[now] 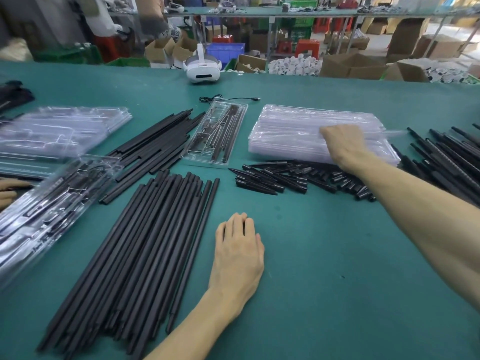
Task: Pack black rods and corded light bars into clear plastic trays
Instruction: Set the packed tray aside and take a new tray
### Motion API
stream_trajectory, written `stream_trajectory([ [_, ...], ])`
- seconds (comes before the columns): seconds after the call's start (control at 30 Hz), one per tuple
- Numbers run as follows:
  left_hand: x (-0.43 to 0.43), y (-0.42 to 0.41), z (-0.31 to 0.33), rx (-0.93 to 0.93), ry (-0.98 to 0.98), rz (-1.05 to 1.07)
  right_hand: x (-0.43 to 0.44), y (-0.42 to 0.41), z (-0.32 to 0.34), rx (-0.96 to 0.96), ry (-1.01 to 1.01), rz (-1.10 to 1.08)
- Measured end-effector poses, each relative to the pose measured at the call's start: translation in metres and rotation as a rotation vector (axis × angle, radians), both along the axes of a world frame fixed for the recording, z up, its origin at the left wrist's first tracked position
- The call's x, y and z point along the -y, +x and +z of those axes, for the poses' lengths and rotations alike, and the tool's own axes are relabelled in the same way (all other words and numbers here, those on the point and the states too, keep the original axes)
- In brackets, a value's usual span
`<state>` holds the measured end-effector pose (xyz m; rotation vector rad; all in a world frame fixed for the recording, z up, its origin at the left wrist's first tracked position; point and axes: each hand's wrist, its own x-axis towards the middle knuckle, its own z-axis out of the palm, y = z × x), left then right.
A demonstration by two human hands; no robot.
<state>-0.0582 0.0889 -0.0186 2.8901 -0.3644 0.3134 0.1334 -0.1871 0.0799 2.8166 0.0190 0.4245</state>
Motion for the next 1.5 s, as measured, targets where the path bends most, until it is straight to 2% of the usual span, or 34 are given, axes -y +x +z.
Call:
stream_trajectory([
  [0.23,0.000,-0.001,-0.002,0.014,-0.023,-0.001,0.005,0.006,0.022,0.240,-0.096,0.093],
  [0.33,-0.001,-0.002,-0.004,0.007,-0.016,0.004,-0.003,0.007,0.030,0.277,-0.028,0.127],
  [0.67,-0.002,0.001,-0.001,0.054,-0.038,-0.012,-0.024,-0.049,0.000,0.115,0.089,0.063],
  [0.83,-0.003,0.003,0.000,0.082,-0.052,-0.011,-0.044,-0.122,0.000,0.035,0.092,0.058],
  [1.0,-0.003,0.005,0.002,0.040,-0.120,-0.015,-0.058,-0.212,0.000,0.071,0.068,0.046],
  [1.07,-0.004,0.005,0.004,0.008,-0.247,-0.003,-0.060,-0.248,-0.004,0.120,0.048,0.063],
  [1.13,-0.009,0.002,0.012,-0.052,-0.572,0.053,-0.064,-0.287,-0.007,0.180,0.052,0.079],
  [1.2,-0.021,-0.001,0.020,-0.036,-0.895,0.166,-0.067,-0.322,-0.019,0.217,0.066,0.079],
  [1.27,-0.038,-0.004,0.026,0.006,-1.142,0.301,-0.072,-0.349,-0.036,0.164,0.134,0.055],
  [1.3,-0.044,-0.008,0.029,0.042,-1.157,0.325,-0.075,-0.360,-0.046,0.111,0.167,0.035],
  [1.33,-0.046,-0.015,0.033,0.089,-1.092,0.302,-0.077,-0.368,-0.055,0.066,0.198,0.020],
  [1.4,-0.044,-0.033,0.042,0.149,-0.879,0.095,-0.079,-0.375,-0.071,0.034,0.303,0.021],
  [1.5,-0.021,-0.063,0.055,0.015,-0.597,-0.368,-0.081,-0.373,-0.078,0.063,0.476,0.045],
])
